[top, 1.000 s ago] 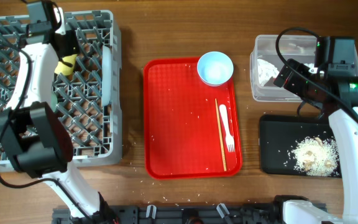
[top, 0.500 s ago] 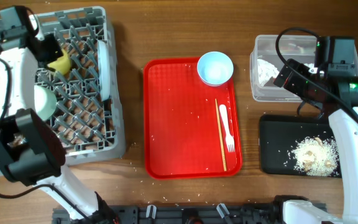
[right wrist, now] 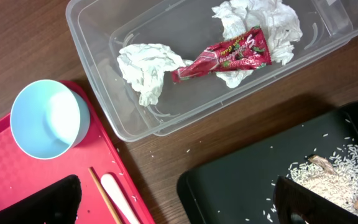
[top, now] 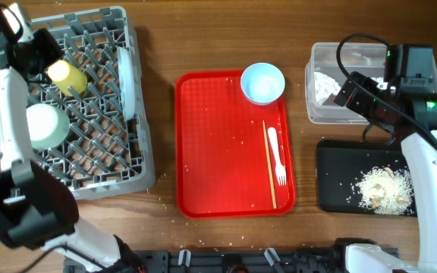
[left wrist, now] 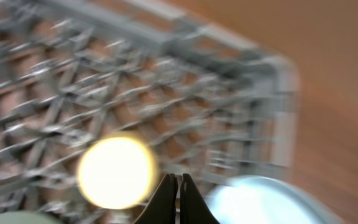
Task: Sort waste into correct bins and load items into the dishwasher rack
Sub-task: 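Reach the left gripper to the light-blue bowl and grasp its rim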
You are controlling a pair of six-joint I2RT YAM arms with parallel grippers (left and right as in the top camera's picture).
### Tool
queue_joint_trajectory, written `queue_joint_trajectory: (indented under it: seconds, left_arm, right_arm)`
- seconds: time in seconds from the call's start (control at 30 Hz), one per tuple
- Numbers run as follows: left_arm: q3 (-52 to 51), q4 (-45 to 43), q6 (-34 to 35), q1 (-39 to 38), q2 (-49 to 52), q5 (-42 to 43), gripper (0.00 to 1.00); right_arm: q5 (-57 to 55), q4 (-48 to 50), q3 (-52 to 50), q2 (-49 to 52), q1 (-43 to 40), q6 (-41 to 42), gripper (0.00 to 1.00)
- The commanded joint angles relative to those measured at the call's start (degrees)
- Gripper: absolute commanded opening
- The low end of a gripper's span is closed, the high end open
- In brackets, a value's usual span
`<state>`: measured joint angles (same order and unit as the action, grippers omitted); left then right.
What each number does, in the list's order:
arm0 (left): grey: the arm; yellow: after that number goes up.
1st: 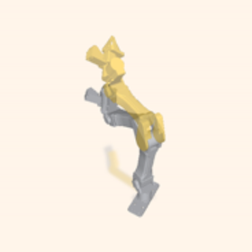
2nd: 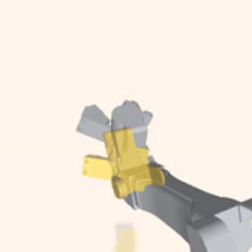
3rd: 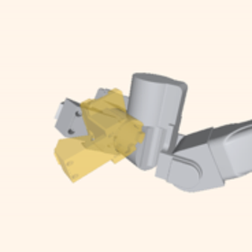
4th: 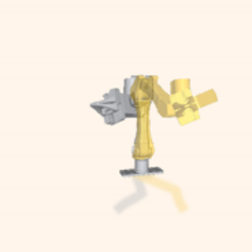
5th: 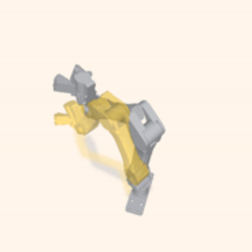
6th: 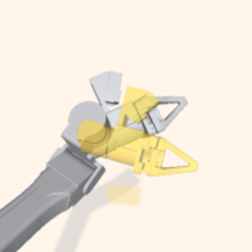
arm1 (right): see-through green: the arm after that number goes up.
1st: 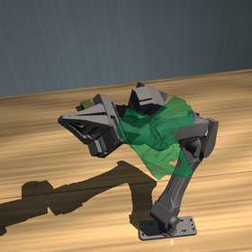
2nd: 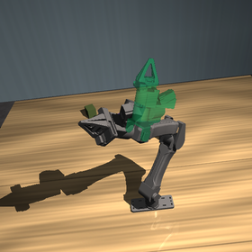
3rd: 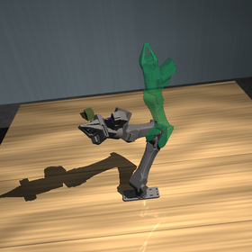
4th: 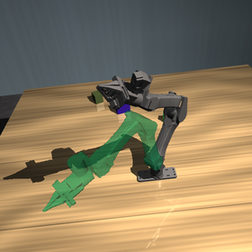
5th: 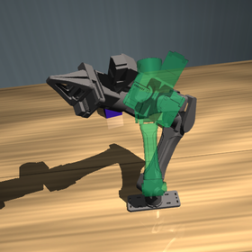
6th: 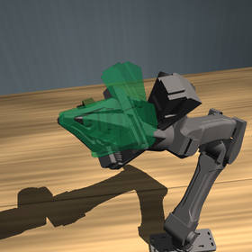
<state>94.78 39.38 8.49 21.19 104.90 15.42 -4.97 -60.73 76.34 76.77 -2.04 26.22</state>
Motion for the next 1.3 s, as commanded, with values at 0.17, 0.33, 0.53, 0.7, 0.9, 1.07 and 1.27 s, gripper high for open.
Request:
queue_joint_trajectory:
  seconds: [0.17,0.33,0.53,0.7,0.9,1.07,1.27]
  left_arm:
    - [0.0,17.7,1.0,-9.7,-5.5,13.0,0.37]
    - [0.0,24.0,1.0,-10.6,-7.5,13.1,0.39]
    - [0.0,26.4,1.0,-14.8,-15.2,13.1,0.39]
    - [0.0,23.0,0.8,-33.7,-14.2,12.3,0.53]
    - [0.0,4.3,1.0,-52.7,-5.1,-1.6,0.71]
    - [0.0,-11.8,-3.3,-58.0,7.8,-6.1,0.75]
    - [0.0,-15.7,-17.8,-62.2,17.6,-6.1,0.74]
  right_arm:
    - [-0.1,0.1,0.7,-0.6,-0.2,-0.7,1.00]
    - [-0.1,0.1,0.7,-0.6,-0.2,-0.7,1.00]
    - [-0.1,0.1,0.7,-0.6,-0.2,-0.7,1.00]
    - [-0.1,0.1,0.7,-0.6,-0.2,-0.7,1.00]
    - [-0.1,0.1,0.7,-0.6,-0.2,-0.7,1.00]
    - [-0.1,0.1,0.7,-0.6,-0.2,-0.7,1.00]
    - [-0.1,0.1,0.7,-0.6,-0.2,-0.7,1.00]
